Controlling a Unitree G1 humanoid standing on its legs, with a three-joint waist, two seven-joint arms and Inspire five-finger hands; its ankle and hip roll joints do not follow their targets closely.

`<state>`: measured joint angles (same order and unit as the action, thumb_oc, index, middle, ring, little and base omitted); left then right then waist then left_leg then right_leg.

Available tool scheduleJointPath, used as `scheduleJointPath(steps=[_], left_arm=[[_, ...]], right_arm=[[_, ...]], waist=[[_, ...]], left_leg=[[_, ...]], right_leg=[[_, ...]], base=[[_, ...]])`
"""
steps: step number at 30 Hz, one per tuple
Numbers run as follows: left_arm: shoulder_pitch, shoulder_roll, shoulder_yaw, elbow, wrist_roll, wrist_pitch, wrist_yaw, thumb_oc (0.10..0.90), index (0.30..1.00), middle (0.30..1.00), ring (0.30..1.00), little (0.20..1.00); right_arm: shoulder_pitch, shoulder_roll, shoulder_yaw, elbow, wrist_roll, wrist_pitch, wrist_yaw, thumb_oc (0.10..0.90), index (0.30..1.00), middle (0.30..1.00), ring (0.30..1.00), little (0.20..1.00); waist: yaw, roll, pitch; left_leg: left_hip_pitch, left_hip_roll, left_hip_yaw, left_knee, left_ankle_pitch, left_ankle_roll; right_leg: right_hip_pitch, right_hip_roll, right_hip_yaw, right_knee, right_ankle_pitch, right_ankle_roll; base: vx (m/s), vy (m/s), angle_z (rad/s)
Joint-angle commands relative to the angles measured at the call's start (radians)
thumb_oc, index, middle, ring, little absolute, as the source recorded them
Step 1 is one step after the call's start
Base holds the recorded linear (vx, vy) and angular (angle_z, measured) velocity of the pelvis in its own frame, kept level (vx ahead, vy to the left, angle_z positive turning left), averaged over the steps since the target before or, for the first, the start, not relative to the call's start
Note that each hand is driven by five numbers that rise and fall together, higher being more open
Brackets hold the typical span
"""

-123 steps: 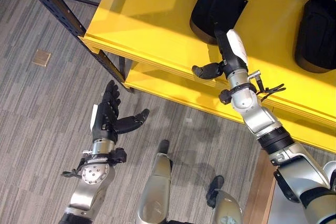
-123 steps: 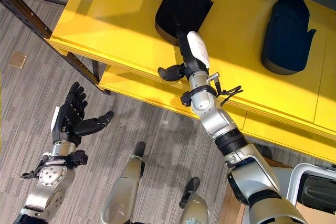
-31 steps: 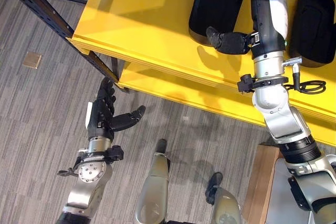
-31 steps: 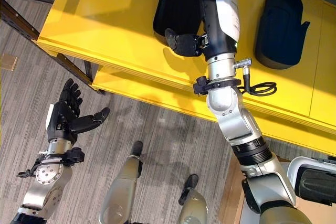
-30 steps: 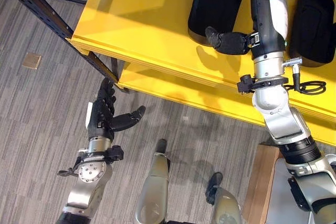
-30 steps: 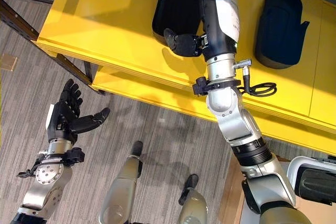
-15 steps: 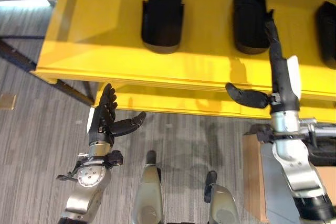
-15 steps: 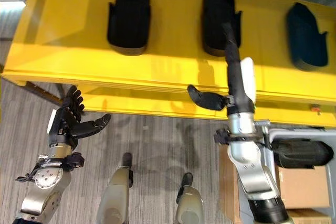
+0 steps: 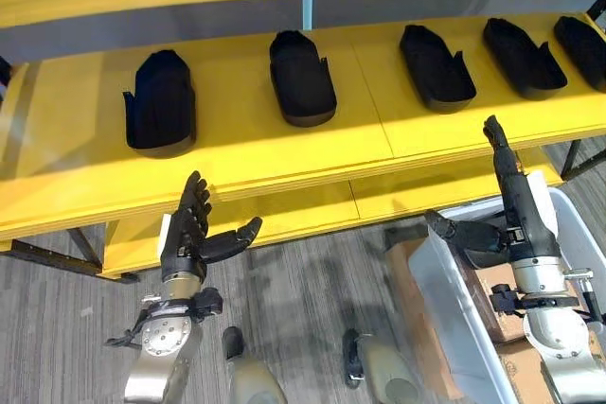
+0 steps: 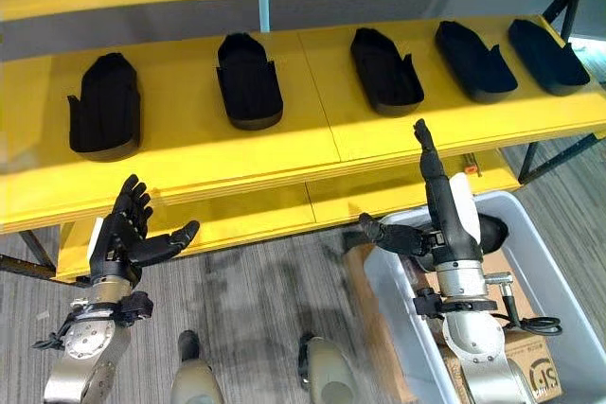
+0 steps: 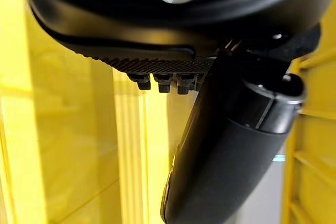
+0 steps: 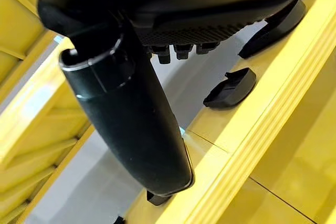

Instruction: Move parts from the plastic box to the shelf.

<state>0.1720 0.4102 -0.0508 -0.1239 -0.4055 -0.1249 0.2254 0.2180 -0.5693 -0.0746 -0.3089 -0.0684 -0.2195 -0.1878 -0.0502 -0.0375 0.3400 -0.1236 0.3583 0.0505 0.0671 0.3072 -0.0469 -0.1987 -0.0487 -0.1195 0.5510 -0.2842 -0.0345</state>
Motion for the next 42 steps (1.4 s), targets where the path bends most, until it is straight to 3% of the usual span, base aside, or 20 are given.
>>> scheduleJointPath(steps=[1,3,5,7,9,10,12,17,23,29,30,32,34,35,38,39,40,41,42], left_arm=[[-0.005,0.016,0.02,-0.055,0.038,-0.096,-0.035,0.9,1.0,1.0,1.0,1.0],[0.004,0.011,0.021,-0.059,0.044,-0.096,-0.041,0.9,1.0,1.0,1.0,1.0],[0.02,-0.005,0.029,-0.064,0.05,-0.098,-0.043,0.9,1.0,1.0,1.0,1.0],[0.043,-0.018,0.036,-0.069,0.06,-0.099,-0.046,0.9,1.0,1.0,1.0,1.0],[0.051,-0.023,0.041,-0.072,0.058,-0.1,-0.054,0.9,1.0,1.0,1.0,1.0],[0.063,-0.033,0.042,-0.078,0.057,-0.104,-0.058,0.9,1.0,1.0,1.0,1.0],[0.074,-0.043,0.044,-0.078,0.046,-0.109,-0.067,0.9,1.0,1.0,1.0,1.0],[0.069,-0.04,0.02,-0.058,0.031,-0.115,-0.072,0.9,1.0,1.0,1.0,1.0],[0.072,-0.026,0.027,-0.061,0.014,-0.115,-0.076,0.9,1.0,1.0,1.0,1.0],[0.024,0.007,0.025,-0.043,0.022,-0.115,-0.053,0.9,1.0,1.0,1.0,1.0],[0.009,0.02,0.024,-0.032,0.035,-0.113,-0.039,0.9,1.0,1.0,1.0,1.0],[0.007,0.026,0.029,-0.027,0.049,-0.116,-0.029,0.9,1.0,1.0,1.0,1.0],[0.005,0.027,0.03,-0.027,0.057,-0.114,-0.024,0.9,1.0,1.0,1.0,1.0],[0.01,0.022,0.04,-0.029,0.067,-0.112,-0.019,0.9,1.0,1.0,1.0,1.0],[0.039,0.007,0.065,-0.043,0.075,-0.112,-0.021,0.9,1.0,1.0,1.0,1.0],[0.04,0.007,0.066,-0.043,0.075,-0.112,-0.021,0.9,1.0,1.0,1.0,1.0],[0.067,-0.006,0.088,-0.053,0.085,-0.108,-0.022,0.9,1.0,1.0,1.0,1.0],[0.069,-0.006,0.089,-0.054,0.086,-0.108,-0.022,0.9,1.0,1.0,1.0,1.0],[0.084,-0.017,0.106,-0.058,0.089,-0.104,-0.023,0.9,1.0,1.0,1.0,1.0]], right_arm=[[-0.013,-0.026,-0.064,-0.048,0.005,-0.092,-0.007,0.9,1.0,1.0,1.0,1.0],[-0.007,-0.018,-0.054,-0.036,0.017,-0.088,0.012,0.9,1.0,1.0,1.0,1.0],[-0.015,0.0,-0.025,-0.018,0.052,-0.089,0.036,0.9,1.0,1.0,1.0,1.0],[-0.033,0.009,0.007,-0.005,0.074,-0.086,0.062,0.9,1.0,1.0,1.0,1.0],[-0.04,0.011,0.012,-0.002,0.083,-0.085,0.074,0.9,1.0,1.0,1.0,1.0],[-0.055,0.015,0.031,0.007,0.092,-0.083,0.09,0.9,1.0,1.0,1.0,1.0],[-0.049,0.028,0.033,0.007,0.118,-0.084,0.111,0.9,1.0,1.0,1.0,1.0],[-0.005,0.069,0.013,0.016,0.143,-0.072,0.118,0.9,1.0,1.0,1.0,1.0],[-0.023,0.093,0.024,0.047,0.148,-0.053,0.121,0.9,1.0,1.0,1.0,1.0],[-0.034,0.134,0.035,0.071,0.198,-0.046,0.118,0.9,1.0,1.0,1.0,1.0],[-0.027,0.146,0.04,0.066,0.191,-0.048,0.115,0.9,1.0,1.0,1.0,1.0],[-0.02,0.154,0.047,0.066,0.183,-0.047,0.115,0.9,1.0,1.0,1.0,1.0],[-0.02,0.158,0.05,0.072,0.179,-0.047,0.113,0.9,1.0,1.0,1.0,1.0],[-0.018,0.169,0.059,0.073,0.186,-0.047,0.117,0.9,1.0,1.0,1.0,1.0],[-0.034,0.173,0.086,0.081,0.179,-0.042,0.117,0.9,1.0,1.0,1.0,1.0],[-0.034,0.173,0.086,0.081,0.179,-0.042,0.117,0.9,1.0,1.0,1.0,1.0],[-0.043,0.176,0.096,0.085,0.18,-0.039,0.125,0.9,1.0,1.0,1.0,1.0],[-0.043,0.176,0.097,0.085,0.18,-0.039,0.125,0.9,1.0,1.0,1.0,1.0],[-0.048,0.177,0.098,0.086,0.183,-0.032,0.132,0.9,1.0,1.0,1.0,1.0]], waist=[[-0.036,-0.005,-0.125],[-0.034,-0.009,-0.144],[-0.024,-0.006,-0.158],[-0.007,-0.005,-0.17],[-0.007,-0.002,-0.176],[0.005,0.002,-0.188],[0.002,0.005,-0.198],[-0.008,0.009,-0.21],[-0.002,0.012,-0.227],[-0.011,0.01,-0.194],[-0.03,0.007,-0.16],[-0.047,0.008,-0.138],[-0.048,0.006,-0.13],[-0.045,0.007,-0.117],[-0.025,0.008,-0.117],[-0.024,0.008,-0.116],[-0.017,0.007,-0.115],[-0.016,0.008,-0.115],[-0.022,-0.002,-0.116]], left_leg=[[-0.021,-0.055,0.017,0.01,-0.02,-0.066],[-0.013,-0.149,-0.007,0.005,-0.125,-0.039],[-0.011,-0.258,-0.084,0.0,-0.197,-0.016],[-0.009,-0.352,-0.187,-0.008,-0.234,0.004],[0.0,-0.37,-0.2,-0.024,-0.239,0.012],[0.003,-0.413,-0.269,-0.053,-0.238,0.021],[0.018,-0.414,-0.276,-0.089,-0.239,0.031],[0.046,-0.399,-0.212,-0.128,-0.234,0.044],[0.079,-0.4,-0.122,-0.149,-0.268,0.073],[0.069,-0.4,-0.061,-0.12,-0.296,0.096],[0.074,-0.397,-0.031,-0.116,-0.305,0.106],[0.094,-0.391,0.005,-0.139,-0.302,0.109],[0.107,-0.384,0.04,-0.146,-0.306,0.107],[0.141,-0.381,0.101,-0.147,-0.333,0.107],[0.183,-0.355,0.208,-0.149,-0.368,0.1],[0.185,-0.354,0.21,-0.149,-0.369,0.1],[0.217,-0.34,0.258,-0.154,-0.404,0.091],[0.218,-0.339,0.26,-0.154,-0.405,0.091],[0.234,-0.342,0.282,-0.154,-0.416,0.089]], right_leg=[[0.118,0.02,0.019,-0.248,0.079,0.044],[0.154,0.02,0.03,-0.346,0.118,0.054],[0.172,0.032,0.063,-0.422,0.156,0.062],[0.181,0.046,0.108,-0.469,0.187,0.068],[0.183,0.054,0.119,-0.489,0.198,0.072],[0.184,0.066,0.157,-0.524,0.221,0.078],[0.191,0.075,0.183,-0.543,0.229,0.082],[0.197,0.058,0.187,-0.553,0.237,0.094],[0.195,0.034,0.263,-0.576,0.265,0.134],[0.111,0.043,0.308,-0.45,0.252,0.157],[0.055,0.056,0.297,-0.355,0.257,0.183],[-0.006,0.061,0.276,-0.282,0.304,0.216],[-0.033,0.067,0.244,-0.27,0.317,0.218],[-0.05,0.028,0.128,-0.288,0.316,0.207],[-0.022,-0.064,-0.035,-0.406,0.332,0.183],[-0.019,-0.063,-0.034,-0.409,0.334,0.183],[-0.024,-0.093,-0.106,-0.47,0.365,0.21],[-0.021,-0.091,-0.104,-0.475,0.369,0.21],[-0.026,-0.107,-0.122,-0.519,0.422,0.229]], base=[[0.06,-0.128,0.17],[0.05,-0.084,0.12],[0.03,-0.03,-0.1],[0.07,-0.006,-0.49],[0.09,0.03,-0.77],[0.09,0.054,-0.58],[0.14,0.098,-0.73],[0.12,0.146,-0.47],[0.09,0.162,-0.35],[-0.01,0.134,-0.42],[-0.08,0.124,-0.26],[-0.07,0.176,-0.59],[-0.02,0.156,-1.04],[0.02,0.132,-1.18],[0.06,0.063,-1.85],[0.13,0.0,-1.82],[0.11,0.004,-1.27],[0.18,-0.042,-1.52],[0.07,-0.042,-1.19]])
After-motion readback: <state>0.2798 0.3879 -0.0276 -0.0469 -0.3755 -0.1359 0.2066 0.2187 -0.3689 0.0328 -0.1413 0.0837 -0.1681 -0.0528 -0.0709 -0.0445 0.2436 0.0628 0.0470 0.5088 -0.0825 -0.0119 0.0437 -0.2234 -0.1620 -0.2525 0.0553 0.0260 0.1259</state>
